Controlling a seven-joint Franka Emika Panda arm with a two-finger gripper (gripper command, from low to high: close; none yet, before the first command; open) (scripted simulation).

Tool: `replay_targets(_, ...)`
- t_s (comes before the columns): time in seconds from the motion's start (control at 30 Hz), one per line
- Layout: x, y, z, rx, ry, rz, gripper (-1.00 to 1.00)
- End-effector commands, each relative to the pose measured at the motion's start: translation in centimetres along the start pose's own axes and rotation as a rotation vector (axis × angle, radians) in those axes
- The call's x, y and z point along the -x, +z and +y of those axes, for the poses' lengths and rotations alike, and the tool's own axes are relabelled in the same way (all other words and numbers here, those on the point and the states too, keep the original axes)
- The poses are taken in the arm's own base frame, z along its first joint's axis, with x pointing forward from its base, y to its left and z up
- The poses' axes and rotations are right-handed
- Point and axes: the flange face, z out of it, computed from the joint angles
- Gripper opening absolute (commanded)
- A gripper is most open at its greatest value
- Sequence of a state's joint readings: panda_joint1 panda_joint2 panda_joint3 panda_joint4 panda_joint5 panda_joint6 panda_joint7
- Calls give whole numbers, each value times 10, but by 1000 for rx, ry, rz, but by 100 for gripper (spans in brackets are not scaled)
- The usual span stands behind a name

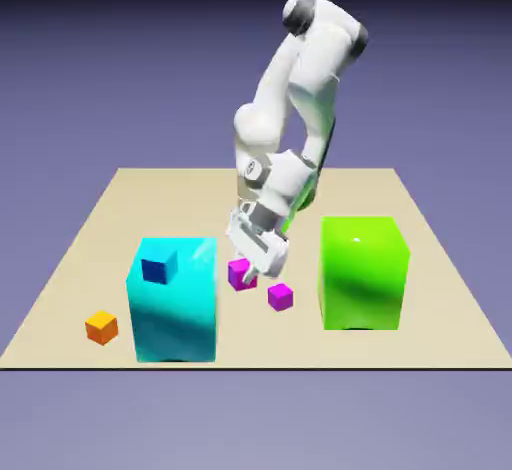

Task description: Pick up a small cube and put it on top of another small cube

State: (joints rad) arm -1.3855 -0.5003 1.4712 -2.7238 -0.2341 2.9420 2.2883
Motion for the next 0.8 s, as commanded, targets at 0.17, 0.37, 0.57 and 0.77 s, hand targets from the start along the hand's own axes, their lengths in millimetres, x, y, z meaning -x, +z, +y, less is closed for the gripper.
replay_targets(0.17, -30, -37, -88, -8, 6, 12, -100)
replay_targets(0.37, -93, -56, -145, 76, 15, 18, -100)
replay_targets(0.57, -141, -49, -167, 140, 37, 30, -100)
replay_targets(0.77, -137, 0, -155, 140, 36, 30, -100)
